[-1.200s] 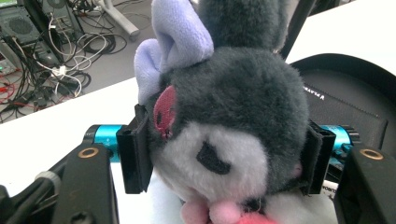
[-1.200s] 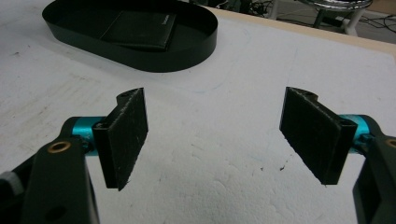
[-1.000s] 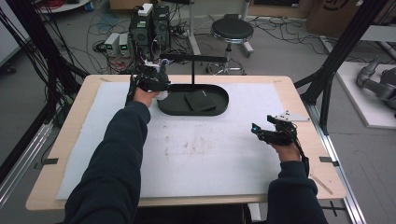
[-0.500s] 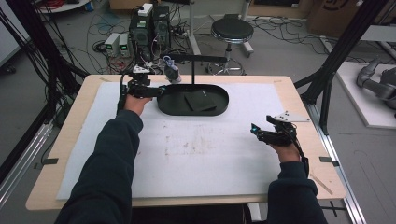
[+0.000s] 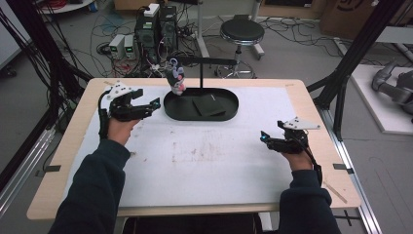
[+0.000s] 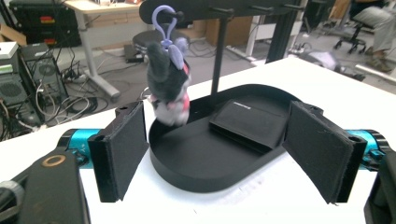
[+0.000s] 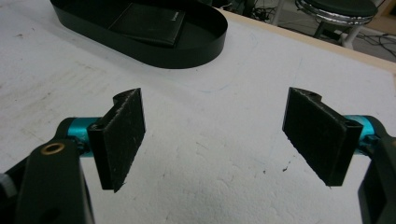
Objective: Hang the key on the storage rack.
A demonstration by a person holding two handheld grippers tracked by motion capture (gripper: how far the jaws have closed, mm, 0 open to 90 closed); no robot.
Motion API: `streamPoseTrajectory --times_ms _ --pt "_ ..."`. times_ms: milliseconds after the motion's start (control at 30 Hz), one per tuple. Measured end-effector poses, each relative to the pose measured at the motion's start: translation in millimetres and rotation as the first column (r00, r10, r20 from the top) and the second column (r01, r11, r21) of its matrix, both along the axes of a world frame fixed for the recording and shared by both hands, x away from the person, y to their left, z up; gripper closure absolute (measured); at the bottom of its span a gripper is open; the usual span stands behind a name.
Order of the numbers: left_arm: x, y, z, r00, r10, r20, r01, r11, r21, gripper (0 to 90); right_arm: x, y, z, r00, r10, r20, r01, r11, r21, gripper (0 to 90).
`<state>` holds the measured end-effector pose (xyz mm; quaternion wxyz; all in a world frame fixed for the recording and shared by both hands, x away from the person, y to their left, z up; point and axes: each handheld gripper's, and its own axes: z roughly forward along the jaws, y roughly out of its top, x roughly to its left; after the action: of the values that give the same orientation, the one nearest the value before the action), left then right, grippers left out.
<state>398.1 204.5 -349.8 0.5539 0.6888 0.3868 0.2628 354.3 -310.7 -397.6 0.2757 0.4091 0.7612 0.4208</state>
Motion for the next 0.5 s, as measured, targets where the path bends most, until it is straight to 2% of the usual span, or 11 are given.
streamPoseTrajectory --times_ms 333,500 --pt "-42.1 10.9 -21.6 0.9998 -0.004 0.018 0.005 1.0 -0.008 21.2 -4.1 -4.4 3.0 0.9999 -0.01 0.013 0.01 1.0 -0.023 21.3" --pt "-56.3 17.8 -29.2 0.9996 0.004 0.028 -0.003 0.9998 -0.019 21.1 -7.5 -2.8 4.5 0.9998 -0.011 0.019 0.012 0.999 -0.032 21.3"
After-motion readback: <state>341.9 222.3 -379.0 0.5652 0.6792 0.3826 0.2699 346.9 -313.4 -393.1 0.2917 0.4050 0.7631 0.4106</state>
